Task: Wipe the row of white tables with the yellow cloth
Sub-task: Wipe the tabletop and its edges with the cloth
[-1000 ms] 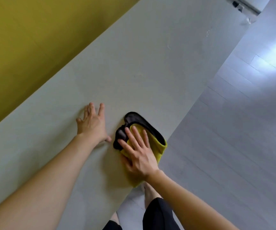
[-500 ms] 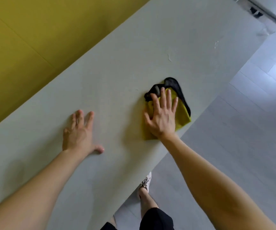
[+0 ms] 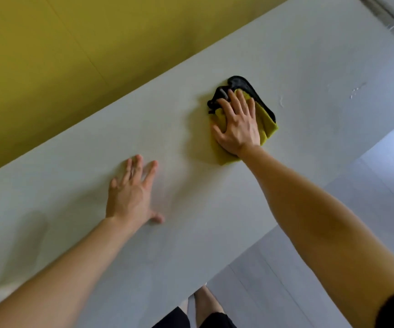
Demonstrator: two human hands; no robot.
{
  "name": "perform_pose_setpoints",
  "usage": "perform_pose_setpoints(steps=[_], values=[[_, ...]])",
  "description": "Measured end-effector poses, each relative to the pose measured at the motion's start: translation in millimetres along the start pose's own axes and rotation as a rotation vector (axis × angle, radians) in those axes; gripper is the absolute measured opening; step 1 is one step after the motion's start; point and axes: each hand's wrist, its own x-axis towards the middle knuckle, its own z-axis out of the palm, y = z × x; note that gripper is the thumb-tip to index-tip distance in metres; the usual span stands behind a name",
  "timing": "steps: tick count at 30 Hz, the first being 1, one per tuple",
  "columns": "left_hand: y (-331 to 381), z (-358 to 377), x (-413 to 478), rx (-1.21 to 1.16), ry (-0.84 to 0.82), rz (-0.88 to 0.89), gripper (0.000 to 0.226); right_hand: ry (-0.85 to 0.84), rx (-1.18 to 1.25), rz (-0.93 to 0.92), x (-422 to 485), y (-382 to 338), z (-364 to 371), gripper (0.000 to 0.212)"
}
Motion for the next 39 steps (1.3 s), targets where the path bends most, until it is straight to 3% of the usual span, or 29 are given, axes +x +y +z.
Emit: perform_pose_setpoints(steps=[3,6,8,10,12,14,17,19,21,25,29,31,35,37,39], values=[[-2.2,-3.4,-1.7,-0.025,-0.005,-0.005,0.164,-0.002,0.017,0.02,-41.0,-39.8,6.3,0.082],[-5.3,-10.0,-2.2,-0.061,-0.037,0.023,0.156,-0.115,0.065,-0.227,-130.9,-90.5,18.6,0.083],[-12.2,-17.8,-1.4,-0.114,0.0,0.033,0.128,-0.225,0.055,-0.453,-165.7,-103.0,19.7,0.081],[-24.8,-27.7,7.5,-0.196,0.087,0.046,0.085,-0.266,0.032,-0.643,-149.8,-82.1,13.3,0.084],[-39.2,-35.6,19.4,-0.237,0.165,0.027,0.065,-0.258,0.006,-0.7,-102.9,-46.2,5.3,0.089],[-48.9,-35.5,33.2,-0.245,0.188,-0.03,0.081,-0.15,-0.019,-0.478,-46.8,-15.0,-1.1,0.088],[-54.5,-33.5,50.5,-0.297,0.152,-0.142,0.125,-0.048,-0.024,0.002,13.2,-5.3,-4.0,0.085],[-56.9,-35.6,61.3,-0.33,0.111,-0.21,0.146,-0.014,-0.023,0.129,20.1,-29.4,3.8,0.084],[-57.6,-39.8,71.5,-0.324,0.039,-0.268,0.16,-0.027,-0.021,0.051,3.1,-64.6,9.1,0.081],[-58.3,-38.4,79.5,-0.347,-0.016,-0.34,0.164,-0.234,0.031,-0.475,-42.9,-135.1,29.5,0.074],[-54.4,-39.3,81.6,-0.341,-0.031,-0.358,0.167,-0.262,0.048,-0.726,-8.3,-108.6,26.5,0.071],[-54.4,-40.6,82.8,-0.348,-0.062,-0.365,0.169,-0.163,0.052,-0.601,37.8,-59.7,16.4,0.072],[-55.2,-40.3,83.8,-0.339,-0.067,-0.381,0.167,-0.035,-0.005,-0.06,116.5,2.4,-3.9,0.077],[-55.9,-40.4,84.0,-0.341,-0.061,-0.384,0.167,-0.011,-0.013,0.077,113.2,-32.2,3.9,0.078],[-55.3,-39.5,83.1,-0.34,-0.056,-0.401,0.168,-0.031,0.004,-0.029,87.1,-98.7,17.6,0.075]])
